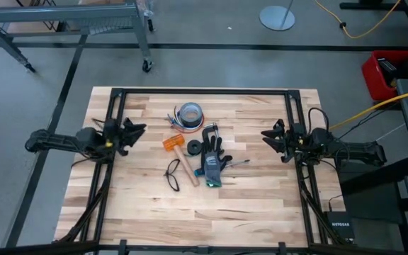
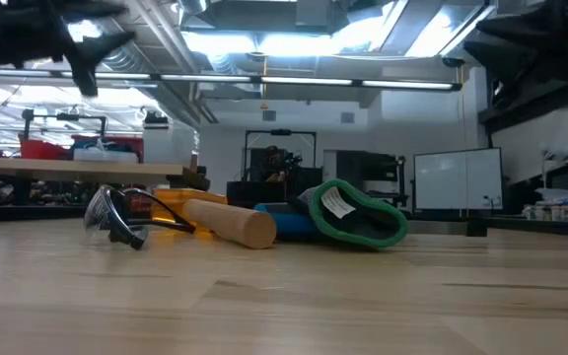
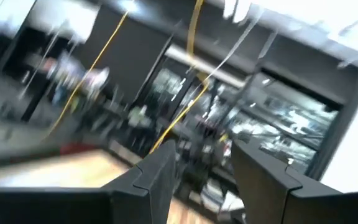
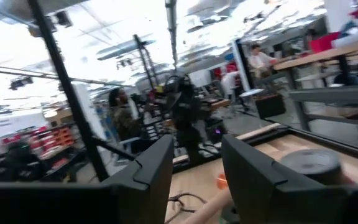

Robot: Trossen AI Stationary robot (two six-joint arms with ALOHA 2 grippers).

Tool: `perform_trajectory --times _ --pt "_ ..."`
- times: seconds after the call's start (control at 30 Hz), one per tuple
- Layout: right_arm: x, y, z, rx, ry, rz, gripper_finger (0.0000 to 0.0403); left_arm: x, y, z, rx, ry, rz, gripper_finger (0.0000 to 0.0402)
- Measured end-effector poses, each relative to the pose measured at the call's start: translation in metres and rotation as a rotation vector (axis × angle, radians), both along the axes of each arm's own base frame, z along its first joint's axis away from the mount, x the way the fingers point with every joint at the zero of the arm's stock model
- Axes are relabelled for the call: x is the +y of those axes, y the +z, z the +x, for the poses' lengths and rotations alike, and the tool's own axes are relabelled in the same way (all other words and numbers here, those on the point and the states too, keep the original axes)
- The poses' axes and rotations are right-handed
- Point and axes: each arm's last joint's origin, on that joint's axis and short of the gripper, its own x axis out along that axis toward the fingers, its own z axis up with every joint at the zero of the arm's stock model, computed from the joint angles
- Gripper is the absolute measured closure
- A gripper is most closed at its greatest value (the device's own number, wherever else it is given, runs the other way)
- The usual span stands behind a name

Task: Coil cords
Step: Move the orange hammer to the upper right of the table

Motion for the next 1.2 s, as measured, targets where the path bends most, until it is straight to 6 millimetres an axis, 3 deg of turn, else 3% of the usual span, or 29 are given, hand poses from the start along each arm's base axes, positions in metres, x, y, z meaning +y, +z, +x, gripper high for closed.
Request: perform_trajectory --times 0.27,0.43,0.7,0.83,1.2 --pt "-0.002 -0.006 0.001 0.063 -0.055 0.015 0.026 0.0 -0.011 0.018 0.114 -0.029 -0.319 0.0251" --pt "-0.002 -0.007 0.001 0.074 -0.055 0.015 0.026 -0.002 -0.001 0.037 0.208 -0.02 -0.359 0.0251" --pt "-0.002 -0.01 0.002 0.105 -0.055 0.015 0.026 -0.007 0.02 0.082 0.426 -0.004 -0.365 0.0251" --pt "-0.002 -0.013 0.002 0.132 -0.055 0.016 0.026 -0.009 0.02 0.104 0.558 0.037 -0.455 0.0251" --pt "-0.001 -0.02 0.003 0.196 -0.022 0.107 0.026 -0.015 0.006 0.145 0.644 0.048 -0.638 0.0251"
